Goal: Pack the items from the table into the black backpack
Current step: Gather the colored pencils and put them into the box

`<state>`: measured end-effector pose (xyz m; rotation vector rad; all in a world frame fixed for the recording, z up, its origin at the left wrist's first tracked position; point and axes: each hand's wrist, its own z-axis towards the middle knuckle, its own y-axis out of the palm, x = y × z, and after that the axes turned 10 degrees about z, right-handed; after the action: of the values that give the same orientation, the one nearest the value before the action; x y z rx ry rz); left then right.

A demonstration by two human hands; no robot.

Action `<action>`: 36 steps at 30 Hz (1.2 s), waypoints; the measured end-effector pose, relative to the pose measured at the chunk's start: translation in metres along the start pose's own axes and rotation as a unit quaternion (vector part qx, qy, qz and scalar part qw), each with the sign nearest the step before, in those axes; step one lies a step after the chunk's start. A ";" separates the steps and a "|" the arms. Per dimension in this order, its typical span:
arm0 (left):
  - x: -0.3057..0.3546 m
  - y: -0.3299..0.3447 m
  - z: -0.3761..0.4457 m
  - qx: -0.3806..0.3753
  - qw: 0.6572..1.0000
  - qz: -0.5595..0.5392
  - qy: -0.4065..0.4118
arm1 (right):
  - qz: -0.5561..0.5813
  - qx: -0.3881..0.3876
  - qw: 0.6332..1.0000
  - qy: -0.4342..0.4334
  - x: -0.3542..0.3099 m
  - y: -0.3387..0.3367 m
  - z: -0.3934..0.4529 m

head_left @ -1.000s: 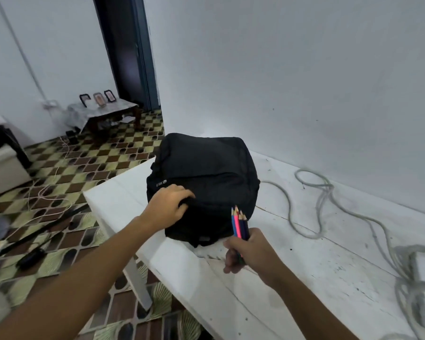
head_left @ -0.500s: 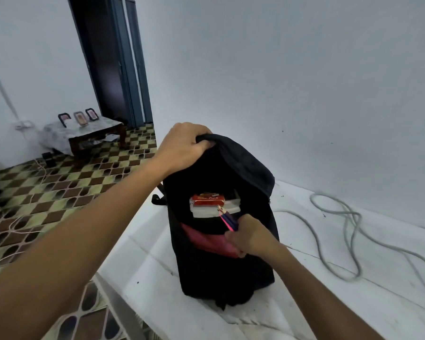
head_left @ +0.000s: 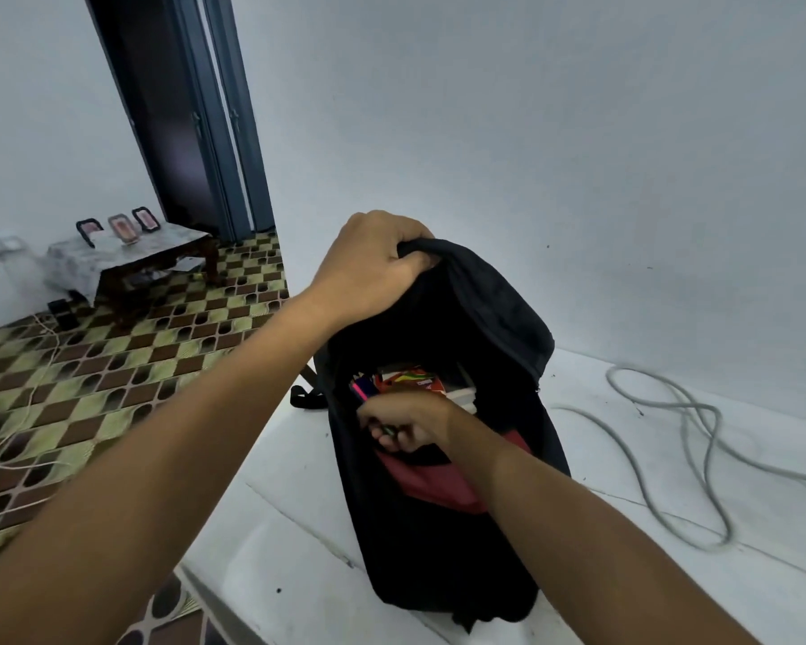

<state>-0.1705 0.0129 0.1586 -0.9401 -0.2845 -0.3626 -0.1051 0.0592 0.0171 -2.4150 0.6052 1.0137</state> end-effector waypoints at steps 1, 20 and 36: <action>0.000 0.000 0.000 -0.003 1.000 -0.001 0.003 | 0.015 -0.001 1.000 0.010 -0.003 0.002 0.004; 0.002 -0.001 -0.007 -0.019 0.998 -0.048 -0.020 | 0.146 0.055 0.988 -0.010 -0.016 0.015 0.023; 0.002 -0.001 -0.010 -0.027 0.998 -0.052 -0.034 | -0.055 0.215 0.948 -0.228 0.026 0.004 0.011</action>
<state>-0.1684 0.0036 0.1546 -0.9933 -0.3878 -0.4364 -0.0974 0.0566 -0.0101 -1.7384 0.4606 1.1952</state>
